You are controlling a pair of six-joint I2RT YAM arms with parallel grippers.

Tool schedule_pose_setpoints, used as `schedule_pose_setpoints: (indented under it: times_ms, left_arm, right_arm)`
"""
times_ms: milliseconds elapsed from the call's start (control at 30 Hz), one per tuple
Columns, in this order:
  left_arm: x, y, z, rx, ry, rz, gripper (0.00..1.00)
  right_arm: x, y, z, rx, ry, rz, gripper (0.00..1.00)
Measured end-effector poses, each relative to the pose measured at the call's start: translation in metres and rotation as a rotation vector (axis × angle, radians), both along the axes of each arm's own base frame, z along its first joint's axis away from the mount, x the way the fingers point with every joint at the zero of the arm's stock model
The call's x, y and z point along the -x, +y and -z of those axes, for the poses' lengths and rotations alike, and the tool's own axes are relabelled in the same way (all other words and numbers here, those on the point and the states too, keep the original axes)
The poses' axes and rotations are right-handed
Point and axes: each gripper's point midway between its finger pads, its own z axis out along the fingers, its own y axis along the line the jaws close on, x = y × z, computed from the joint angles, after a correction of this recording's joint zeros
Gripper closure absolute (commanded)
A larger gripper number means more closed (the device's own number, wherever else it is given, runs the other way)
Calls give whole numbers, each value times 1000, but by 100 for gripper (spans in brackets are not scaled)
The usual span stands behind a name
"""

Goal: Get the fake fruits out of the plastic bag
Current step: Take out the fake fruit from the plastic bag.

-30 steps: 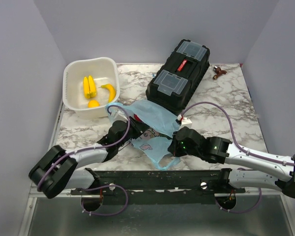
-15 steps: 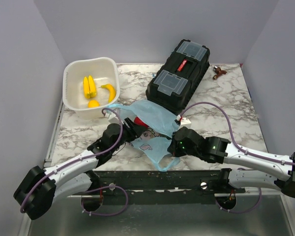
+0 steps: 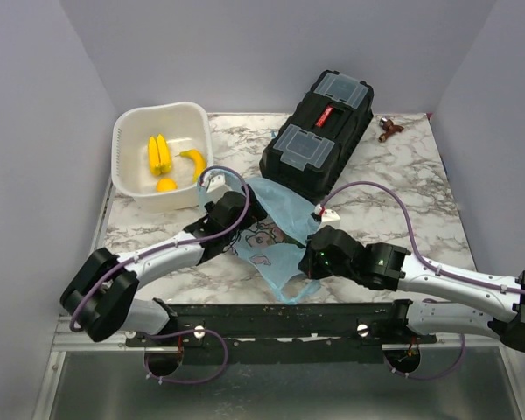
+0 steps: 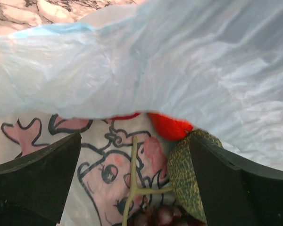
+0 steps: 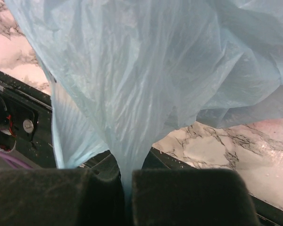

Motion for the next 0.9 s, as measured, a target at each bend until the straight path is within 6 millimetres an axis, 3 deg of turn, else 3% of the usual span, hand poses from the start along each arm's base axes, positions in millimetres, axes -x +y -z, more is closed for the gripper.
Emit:
schedule_pose_setpoints:
  times_ms: [200,467,900]
  left_arm:
    - [-26,-8,11,-52,48,-37,3]
    - [-47,-11,23,-88,103,-81,4]
    - [-66,-25,55,-126,152,-76,23]
  right_arm:
    - [0,0,0,0,0,0,98]
    - [0,0,0,0,0,0,98]
    - [-1,-1,0,4,-5,6,98]
